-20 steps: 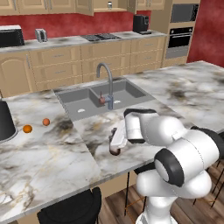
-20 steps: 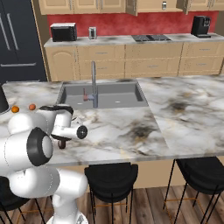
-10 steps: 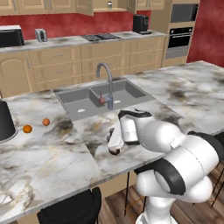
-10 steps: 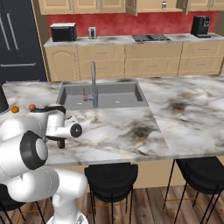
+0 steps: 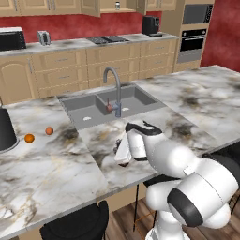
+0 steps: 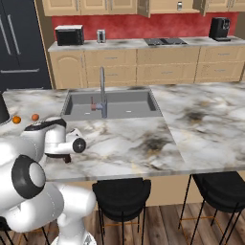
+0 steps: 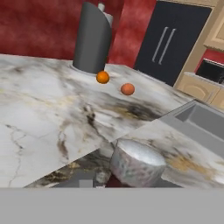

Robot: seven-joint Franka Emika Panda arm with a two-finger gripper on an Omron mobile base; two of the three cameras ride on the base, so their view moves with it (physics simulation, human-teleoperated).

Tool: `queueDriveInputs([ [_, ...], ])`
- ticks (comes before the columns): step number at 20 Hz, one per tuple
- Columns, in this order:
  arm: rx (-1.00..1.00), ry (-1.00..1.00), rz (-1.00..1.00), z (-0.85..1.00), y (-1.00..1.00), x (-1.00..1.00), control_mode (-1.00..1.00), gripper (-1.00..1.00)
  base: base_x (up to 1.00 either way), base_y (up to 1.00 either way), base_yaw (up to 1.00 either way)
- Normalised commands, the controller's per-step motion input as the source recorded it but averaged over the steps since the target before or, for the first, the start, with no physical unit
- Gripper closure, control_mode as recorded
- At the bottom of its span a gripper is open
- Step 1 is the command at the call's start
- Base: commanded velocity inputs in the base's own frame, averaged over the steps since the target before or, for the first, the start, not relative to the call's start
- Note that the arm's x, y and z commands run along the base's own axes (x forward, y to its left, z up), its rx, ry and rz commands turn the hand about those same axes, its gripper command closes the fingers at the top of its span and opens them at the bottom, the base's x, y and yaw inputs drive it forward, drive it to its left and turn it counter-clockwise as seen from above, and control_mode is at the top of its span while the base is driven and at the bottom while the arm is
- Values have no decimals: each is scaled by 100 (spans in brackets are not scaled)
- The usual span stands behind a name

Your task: Move the ketchup and mayonnaise from the cabinet to the dining counter.

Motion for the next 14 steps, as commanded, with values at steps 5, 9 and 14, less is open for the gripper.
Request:
queueDriveInputs([
  [5, 1, 0, -4, -28, -23, -13, -100, 100, 0, 0, 0],
  [9, 3, 0, -4, -24, -37, -3, -100, 100, 0, 0, 0],
  [14, 2, 0, -1, -26, -38, -13, -100, 100, 0, 0, 0],
])
